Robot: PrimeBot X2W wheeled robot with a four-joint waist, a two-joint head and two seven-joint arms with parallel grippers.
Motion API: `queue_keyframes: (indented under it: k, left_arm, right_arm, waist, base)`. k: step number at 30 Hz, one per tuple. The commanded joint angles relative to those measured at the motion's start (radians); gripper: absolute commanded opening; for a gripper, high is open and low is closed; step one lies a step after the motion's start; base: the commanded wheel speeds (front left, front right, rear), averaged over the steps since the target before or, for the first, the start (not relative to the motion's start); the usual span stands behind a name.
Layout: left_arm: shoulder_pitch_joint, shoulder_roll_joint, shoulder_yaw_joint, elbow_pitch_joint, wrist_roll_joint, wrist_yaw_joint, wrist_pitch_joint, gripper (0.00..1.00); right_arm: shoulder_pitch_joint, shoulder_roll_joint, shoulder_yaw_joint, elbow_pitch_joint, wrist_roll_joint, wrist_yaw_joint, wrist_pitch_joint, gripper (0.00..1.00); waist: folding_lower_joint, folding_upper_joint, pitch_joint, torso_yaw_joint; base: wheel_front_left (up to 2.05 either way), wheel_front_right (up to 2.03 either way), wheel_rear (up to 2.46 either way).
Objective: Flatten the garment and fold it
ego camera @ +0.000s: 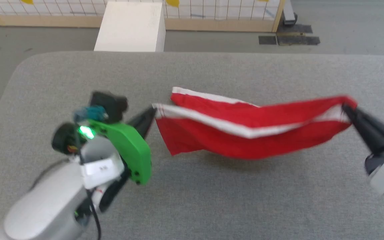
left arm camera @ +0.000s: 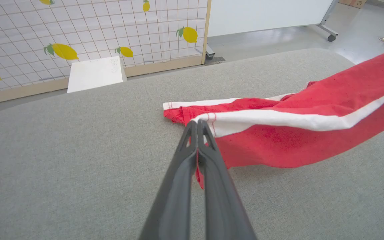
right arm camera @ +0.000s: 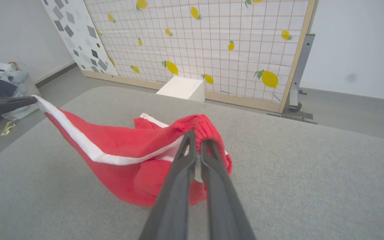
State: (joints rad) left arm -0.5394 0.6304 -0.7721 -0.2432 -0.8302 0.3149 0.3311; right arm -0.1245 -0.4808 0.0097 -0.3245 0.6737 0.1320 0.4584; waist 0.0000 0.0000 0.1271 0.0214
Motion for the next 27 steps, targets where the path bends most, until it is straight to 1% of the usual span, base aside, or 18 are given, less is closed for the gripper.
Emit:
queue_keyframes:
  k: [1, 4, 9, 13, 15, 19, 22, 27]
  left_arm:
    - [-0.045, 0.017, 0.031, -0.026, 0.017, 0.003, -0.015, 0.00]
    - [-0.099, 0.035, 0.070, -0.057, 0.025, -0.003, -0.025, 0.00]
    - [-0.195, 0.049, 0.135, -0.083, 0.018, -0.019, -0.031, 0.00]
    - [-0.289, 0.054, 0.174, -0.060, 0.000, -0.056, -0.017, 0.00]
    - [-0.342, 0.057, 0.185, -0.036, -0.001, -0.078, -0.005, 0.00]
    - [-0.454, 0.051, 0.209, 0.045, -0.011, -0.120, 0.014, 0.00]
    - [-0.549, 0.030, 0.226, 0.128, -0.031, -0.154, 0.031, 0.00]
    - [-0.729, 0.010, 0.224, 0.287, -0.009, -0.228, 0.053, 0.00]
  right_arm:
    - [-0.064, -0.021, -0.006, -0.015, 0.037, -0.001, -0.011, 0.00]
    - [-0.144, -0.036, -0.006, -0.010, 0.092, -0.001, -0.005, 0.00]
    - [-0.293, -0.076, 0.017, 0.013, 0.139, -0.001, -0.001, 0.00]
    - [-0.429, -0.089, 0.054, 0.059, 0.171, -0.001, 0.013, 0.00]
    - [-0.501, -0.092, 0.079, 0.091, 0.183, -0.001, 0.021, 0.00]
    - [-0.646, -0.122, 0.154, 0.160, 0.185, -0.001, 0.009, 0.00]
    - [-0.766, -0.138, 0.213, 0.233, 0.189, -0.001, -0.013, 0.00]
    - [-0.989, -0.143, 0.314, 0.375, 0.185, -0.001, -0.074, 0.00]
  waist:
    - [0.0000, 0.0000, -0.022, -0.002]
    - [0.0000, 0.0000, -0.031, -0.003]
    - [0.0000, 0.0000, -0.035, -0.005]
    - [0.0000, 0.0000, -0.027, -0.010]
    - [0.0000, 0.0000, -0.015, -0.015]
    - [0.0000, 0.0000, 0.033, -0.023]
    - [0.0000, 0.0000, 0.090, -0.031]
    - [0.0000, 0.0000, 0.211, -0.046]
  base:
    - [0.00, 0.00, 0.00]
    - [0.00, 0.00, 0.00]
    - [0.00, 0.00, 0.00]
    - [0.00, 0.00, 0.00]
    - [0.00, 0.00, 0.00]
    - [0.00, 0.00, 0.00]
    - [0.00, 0.00, 0.00]
    - [0.00, 0.00, 0.00]
